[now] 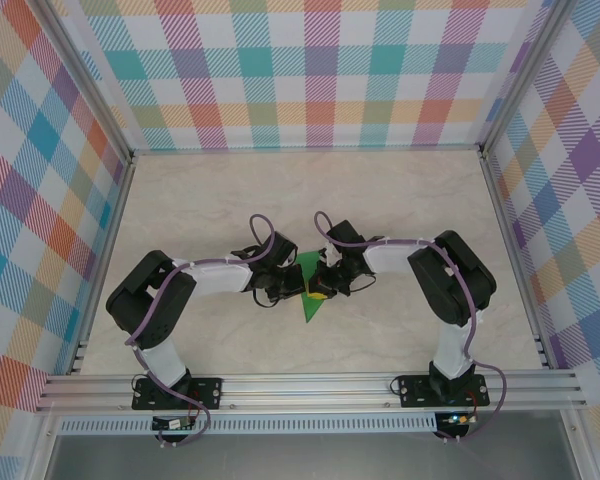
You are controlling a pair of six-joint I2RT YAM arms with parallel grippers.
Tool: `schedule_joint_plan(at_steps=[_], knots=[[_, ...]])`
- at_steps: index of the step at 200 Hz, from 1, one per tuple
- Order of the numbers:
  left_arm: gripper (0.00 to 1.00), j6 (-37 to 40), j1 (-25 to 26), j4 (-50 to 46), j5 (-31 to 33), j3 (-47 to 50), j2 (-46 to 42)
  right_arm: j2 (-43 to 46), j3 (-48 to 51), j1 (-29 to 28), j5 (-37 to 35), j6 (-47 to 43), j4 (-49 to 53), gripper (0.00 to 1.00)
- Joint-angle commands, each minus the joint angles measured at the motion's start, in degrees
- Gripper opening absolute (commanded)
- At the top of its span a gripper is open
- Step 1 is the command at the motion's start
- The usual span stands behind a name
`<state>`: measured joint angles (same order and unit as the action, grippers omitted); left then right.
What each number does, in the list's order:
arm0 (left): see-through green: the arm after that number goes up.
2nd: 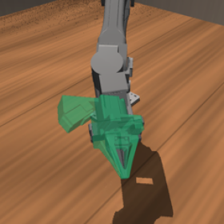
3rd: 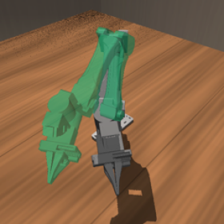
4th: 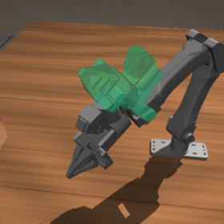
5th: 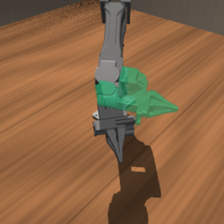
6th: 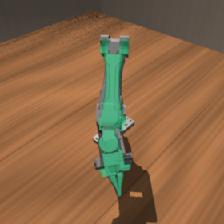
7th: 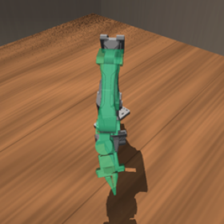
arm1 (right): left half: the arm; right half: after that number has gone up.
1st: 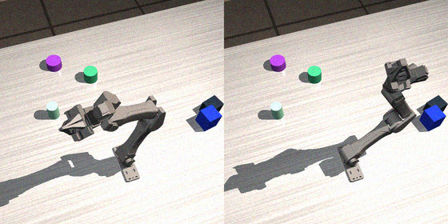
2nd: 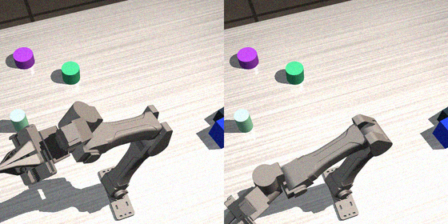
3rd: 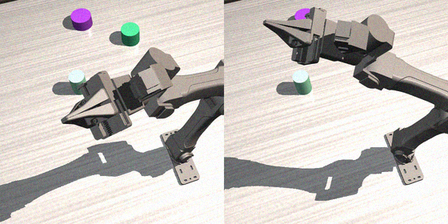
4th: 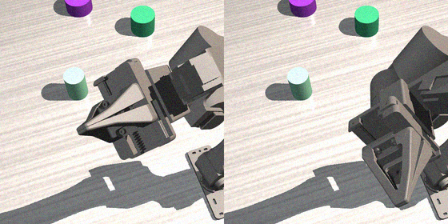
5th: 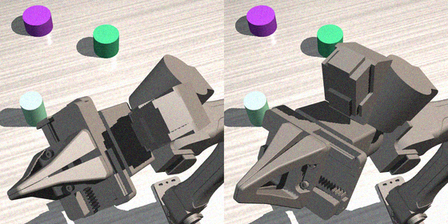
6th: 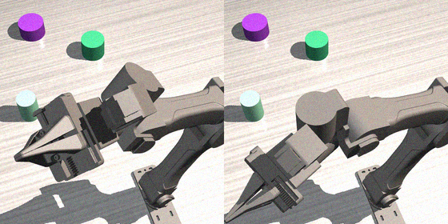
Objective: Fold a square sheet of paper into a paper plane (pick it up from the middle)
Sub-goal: Third fold the triangle at the center of the table.
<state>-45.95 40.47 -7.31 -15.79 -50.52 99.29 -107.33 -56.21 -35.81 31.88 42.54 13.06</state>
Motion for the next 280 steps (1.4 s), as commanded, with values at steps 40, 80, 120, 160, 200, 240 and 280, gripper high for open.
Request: schedule_joint_plan(at_steps=[40,80,120,160,200,240,280], knots=[[0.0,2.8,1.1,-7.3,3.0,1.2,1.8,4.3,-1.2,0.0,-4.0,-2.4,7.0,0.0],[0.0,2.7,1.3,-7.7,3.4,0.7,2.0,2.8,0.2,0.0,-5.8,-2.3,6.7,0.0],[0.0,3.4,1.3,-8.1,3.2,-1.9,1.8,2.2,1.9,0.0,-7.7,-2.6,6.8,0.0],[0.0,4.2,1.2,-7.9,1.1,-5.7,-0.2,1.7,4.4,0.0,-9.1,-3.3,5.4,0.0],[0.0,3.2,1.4,-3.9,-1.8,-5.1,-3.6,1.8,7.4,0.0,-10.4,-4.5,2.0,0.0],[0.0,1.6,2.0,-0.8,-3.6,-2.5,-2.9,1.7,8.9,0.0,-10.4,-4.9,0.4,0.0],[0.0,1.5,2.8,-1.8,-3.0,-3.1,0.7,1.9,9.3,0.0,-10.5,-5.0,0.1,0.0]])
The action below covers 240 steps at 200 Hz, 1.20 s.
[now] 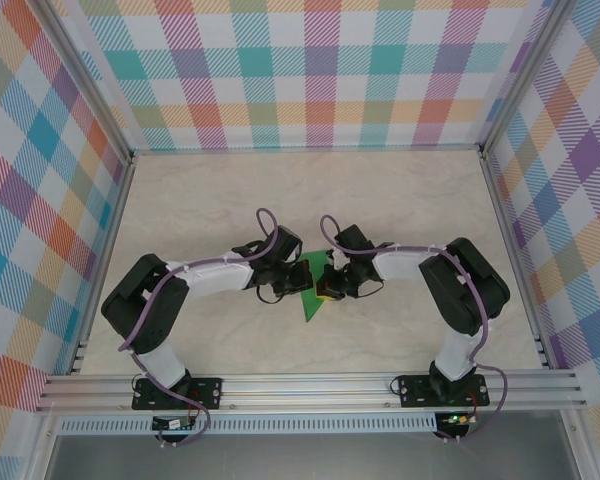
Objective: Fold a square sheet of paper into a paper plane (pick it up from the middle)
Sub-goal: Third fold the triangle at the center of the table.
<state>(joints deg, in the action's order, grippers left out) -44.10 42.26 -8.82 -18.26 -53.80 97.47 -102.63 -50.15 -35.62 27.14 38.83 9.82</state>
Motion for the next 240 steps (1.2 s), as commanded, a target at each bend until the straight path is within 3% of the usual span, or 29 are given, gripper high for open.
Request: schedule_joint_plan(at_steps=[1,42,116,155,203,240], knots=[[0.0,-0.3,1.0,-0.3,-0.5,0.2,2.7,-2.8,3.2,-0.2,-5.7,-1.3,3.4,0.0],[0.0,0.0,1.3,-4.2,2.2,-0.2,5.2,-1.6,3.6,-0.2,-5.6,-1.8,2.5,0.0],[0.0,1.0,1.4,-15.6,8.2,-0.4,7.3,1.6,8.6,0.0,-6.2,-5.5,-8.6,0.0],[0.0,1.3,1.5,-17.4,9.1,0.0,8.8,2.6,10.3,4.3,-6.5,-2.1,-12.9,0.0],[0.0,1.5,1.5,-16.9,8.7,0.3,9.5,4.2,6.8,9.8,-8.5,-2.2,-8.3,0.0],[0.0,1.3,1.5,-16.5,8.4,0.1,9.6,8.2,4.8,10.1,-6.5,-3.2,-6.1,0.0]])
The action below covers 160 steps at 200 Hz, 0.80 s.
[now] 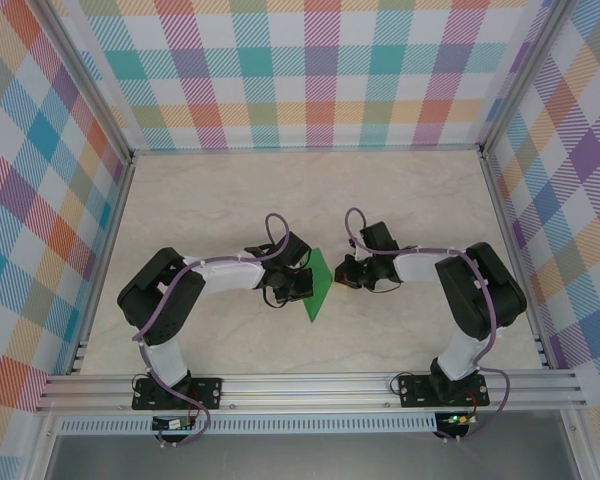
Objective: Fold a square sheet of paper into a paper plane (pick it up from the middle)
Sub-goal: Third fold the triangle at the center of the table.
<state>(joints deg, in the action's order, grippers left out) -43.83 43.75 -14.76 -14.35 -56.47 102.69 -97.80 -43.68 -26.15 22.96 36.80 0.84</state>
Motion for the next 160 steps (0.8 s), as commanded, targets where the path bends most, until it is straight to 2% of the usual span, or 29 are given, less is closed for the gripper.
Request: schedule_joint_plan(at_steps=[1,32,94,128,160], knots=[[0.0,1.0,0.0,-10.5,4.5,2.7,4.4,3.5,-1.6,0.6,-2.2,-1.1,2.8,0.0],[0.0,1.0,0.0,-10.8,4.4,2.1,4.5,4.9,-1.6,-1.3,2.1,-0.9,1.9,0.01],[0.0,1.0,0.0,-11.0,4.4,1.7,5.1,-2.9,-6.2,-4.5,3.8,-0.2,2.9,0.01],[0.0,1.1,0.0,-11.3,4.4,2.0,5.1,-5.4,-8.7,-4.0,-0.6,-1.8,7.4,0.0],[0.0,1.1,0.0,-10.9,4.4,2.8,4.7,-7.5,-9.1,-1.1,-4.9,-4.1,10.7,0.0]])
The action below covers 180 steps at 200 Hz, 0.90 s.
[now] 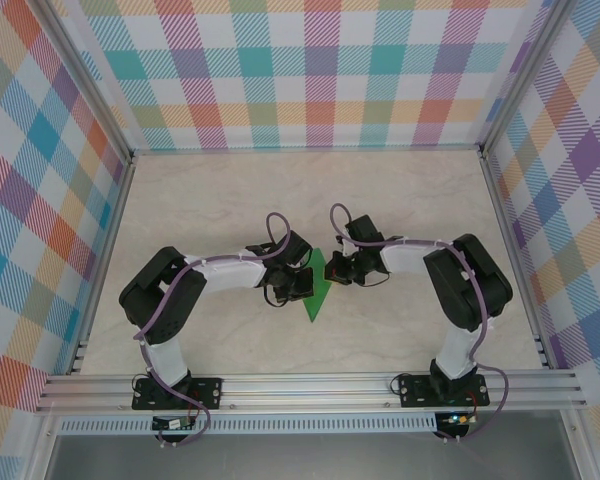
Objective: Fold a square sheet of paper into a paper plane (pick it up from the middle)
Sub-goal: Third fold the triangle at the center of the table.
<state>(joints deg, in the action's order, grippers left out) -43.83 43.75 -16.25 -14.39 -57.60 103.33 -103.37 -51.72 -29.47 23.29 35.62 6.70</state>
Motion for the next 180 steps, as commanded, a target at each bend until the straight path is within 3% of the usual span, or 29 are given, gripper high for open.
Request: schedule_joint_plan(at_steps=[1,35,74,101,140,180], knots=[[0.0,1.1,0.0,-9.4,4.5,4.0,4.1,-2.0,-1.1,2.3,-5.4,-3.0,5.0,0.0],[0.0,0.9,0.0,-9.1,4.5,4.7,3.7,1.0,-1.2,3.7,-7.6,-3.7,6.7,0.0],[0.0,0.5,0.0,-8.5,4.4,5.0,3.9,8.8,0.3,3.1,-2.9,0.4,7.1,0.0],[0.0,0.3,0.0,-7.9,4.3,5.0,4.1,12.3,5.0,-0.6,1.8,6.4,4.5,0.0],[0.0,0.3,0.0,-7.5,4.2,4.8,4.2,16.6,11.0,-7.0,2.8,14.9,-0.8,0.0],[0.0,0.2,0.0,-7.0,4.0,5.1,4.2,15.0,12.7,-9.2,4.2,18.4,-5.4,0.0]])
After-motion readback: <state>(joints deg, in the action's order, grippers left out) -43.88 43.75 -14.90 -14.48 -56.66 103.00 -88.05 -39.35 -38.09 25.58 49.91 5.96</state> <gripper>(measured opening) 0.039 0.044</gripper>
